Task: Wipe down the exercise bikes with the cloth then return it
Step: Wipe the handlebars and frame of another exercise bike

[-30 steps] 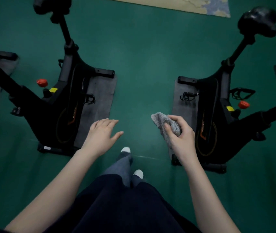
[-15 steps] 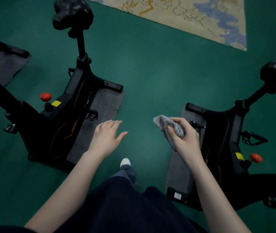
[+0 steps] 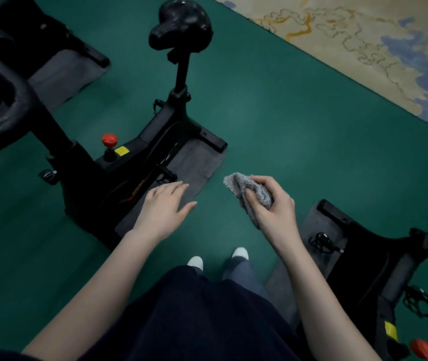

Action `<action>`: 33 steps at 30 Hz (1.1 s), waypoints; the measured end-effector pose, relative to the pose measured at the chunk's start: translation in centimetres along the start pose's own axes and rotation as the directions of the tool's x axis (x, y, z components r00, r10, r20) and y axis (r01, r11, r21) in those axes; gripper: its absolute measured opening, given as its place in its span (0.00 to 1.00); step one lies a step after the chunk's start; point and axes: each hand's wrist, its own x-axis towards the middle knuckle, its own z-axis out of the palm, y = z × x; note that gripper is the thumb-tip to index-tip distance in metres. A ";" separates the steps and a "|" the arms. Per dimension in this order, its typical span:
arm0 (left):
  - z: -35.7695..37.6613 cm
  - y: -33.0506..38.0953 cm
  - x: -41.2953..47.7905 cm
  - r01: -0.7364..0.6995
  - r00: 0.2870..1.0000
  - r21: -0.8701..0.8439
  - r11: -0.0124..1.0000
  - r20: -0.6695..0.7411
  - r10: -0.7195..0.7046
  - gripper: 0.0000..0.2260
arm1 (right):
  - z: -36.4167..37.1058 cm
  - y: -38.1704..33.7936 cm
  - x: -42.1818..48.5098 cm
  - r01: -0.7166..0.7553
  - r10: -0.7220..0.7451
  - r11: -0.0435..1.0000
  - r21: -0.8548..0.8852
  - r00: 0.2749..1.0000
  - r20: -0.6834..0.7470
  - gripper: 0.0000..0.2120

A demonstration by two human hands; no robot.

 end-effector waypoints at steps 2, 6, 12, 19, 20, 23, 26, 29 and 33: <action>-0.1 -0.1 -0.1 0.064 0.998 -0.017 0.998 -0.012 -0.064 0.26 | 0.1 0.3 1.5 0.025 -0.025 1.000 0.006 0.998 0.052 0.08; -0.4 0.5 0.3 0.201 0.977 -0.034 0.979 -0.059 -0.203 0.26 | -0.4 0.9 5.2 0.069 -0.072 0.997 0.028 0.984 0.165 0.08; -0.5 4.0 2.4 0.381 0.916 -0.120 0.917 -0.089 -0.392 0.26 | -3.4 1.8 11.8 0.157 -0.166 0.986 0.055 0.938 0.303 0.07; -0.3 8.9 5.9 0.478 0.853 -0.177 0.860 -0.138 -0.502 0.26 | -6.7 3.6 17.8 0.186 -0.202 0.979 0.079 0.893 0.402 0.05; -0.3 9.4 6.0 0.490 0.844 -0.186 0.852 -0.143 -0.517 0.26 | -6.8 3.7 18.5 0.190 -0.208 0.978 0.083 0.885 0.417 0.05; -0.2 10.4 6.3 0.529 0.817 -0.197 0.825 -0.145 -0.559 0.26 | -6.7 3.6 20.1 0.215 -0.239 0.971 0.104 0.855 0.459 0.06; -0.2 10.7 6.3 0.574 0.785 -0.210 0.791 -0.134 -0.605 0.26 | -6.1 3.3 21.3 0.228 -0.259 0.966 0.125 0.826 0.500 0.06; -0.4 10.2 6.5 0.613 0.750 -0.232 0.755 -0.130 -0.648 0.27 | -4.7 2.9 22.4 0.229 -0.260 0.965 0.126 0.795 0.547 0.06; -0.8 8.9 7.0 0.641 0.715 -0.255 0.724 -0.145 -0.684 0.26 | -2.3 1.8 23.8 0.251 -0.281 0.959 0.134 0.755 0.592 0.07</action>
